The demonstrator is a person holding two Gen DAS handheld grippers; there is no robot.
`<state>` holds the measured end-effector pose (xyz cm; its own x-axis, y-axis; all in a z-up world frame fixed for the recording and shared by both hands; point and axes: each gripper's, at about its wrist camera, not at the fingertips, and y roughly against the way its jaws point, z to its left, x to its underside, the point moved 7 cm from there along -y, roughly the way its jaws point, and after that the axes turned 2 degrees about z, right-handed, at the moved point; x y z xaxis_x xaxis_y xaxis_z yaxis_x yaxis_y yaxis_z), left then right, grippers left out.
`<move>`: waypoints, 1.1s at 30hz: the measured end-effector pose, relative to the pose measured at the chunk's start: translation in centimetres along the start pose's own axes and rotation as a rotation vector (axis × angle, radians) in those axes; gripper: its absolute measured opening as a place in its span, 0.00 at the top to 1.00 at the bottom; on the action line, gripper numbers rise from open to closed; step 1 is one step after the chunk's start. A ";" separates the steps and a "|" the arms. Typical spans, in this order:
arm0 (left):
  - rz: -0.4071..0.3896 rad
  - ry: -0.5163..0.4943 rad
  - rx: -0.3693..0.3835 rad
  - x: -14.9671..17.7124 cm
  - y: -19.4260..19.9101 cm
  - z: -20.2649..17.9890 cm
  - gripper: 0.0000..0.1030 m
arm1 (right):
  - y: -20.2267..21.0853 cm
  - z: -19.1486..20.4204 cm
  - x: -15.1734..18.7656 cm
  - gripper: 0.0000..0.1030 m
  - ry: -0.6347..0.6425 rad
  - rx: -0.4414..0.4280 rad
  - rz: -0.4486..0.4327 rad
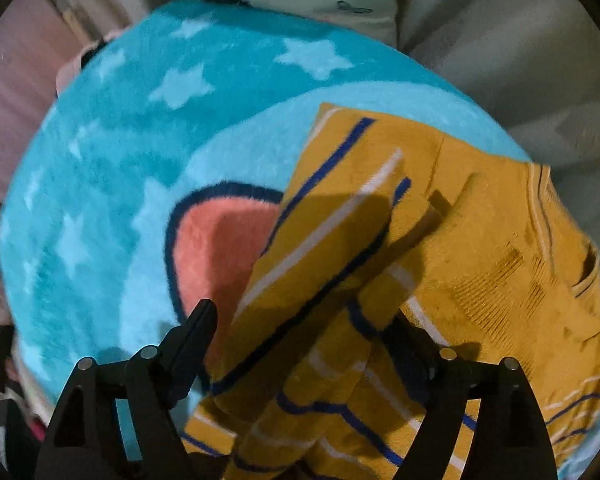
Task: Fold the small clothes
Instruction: 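Grasp the hem with the left gripper while the right gripper grasps it too, folding toward the collar, then lay the folded sweater flat and open both grippers, pulling them back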
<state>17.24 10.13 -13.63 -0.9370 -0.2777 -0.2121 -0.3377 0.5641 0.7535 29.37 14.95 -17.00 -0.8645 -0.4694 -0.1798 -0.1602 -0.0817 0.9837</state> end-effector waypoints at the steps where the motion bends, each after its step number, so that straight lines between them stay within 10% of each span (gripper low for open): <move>1: 0.001 0.002 0.002 0.0 0.0 0.0 0.91 | 0.1 -0.3 0.2 0.37 0.003 0.027 -0.010; 4: 0.010 0.007 0.012 0.0 0.0 -0.3 0.91 | 1.1 -2.0 0.8 0.67 -0.033 0.059 -0.054; 9: -0.008 -0.040 0.008 0.4 0.7 -3.0 0.92 | 3.3 -4.2 2.3 0.88 -0.102 -0.061 -0.124; 18: -0.056 -0.104 0.137 2.6 4.5 -9.6 0.72 | 10.6 -13.6 8.3 0.90 -0.287 -0.243 -0.312; 28: 0.029 -0.149 0.047 6.2 0.3 -12.7 0.63 | 11.6 -30.2 18.6 0.90 -0.542 -0.106 -0.352; 33: 0.083 -0.183 0.015 6.9 -2.5 -13.7 0.63 | 9.9 -32.2 21.9 0.89 -0.589 -0.105 -0.333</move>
<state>12.87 -3.79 -8.44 -0.9618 -0.0846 -0.2605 -0.2589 0.5909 0.7641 24.21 -24.40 -11.04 -0.8970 0.1495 -0.4159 -0.4409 -0.2378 0.8655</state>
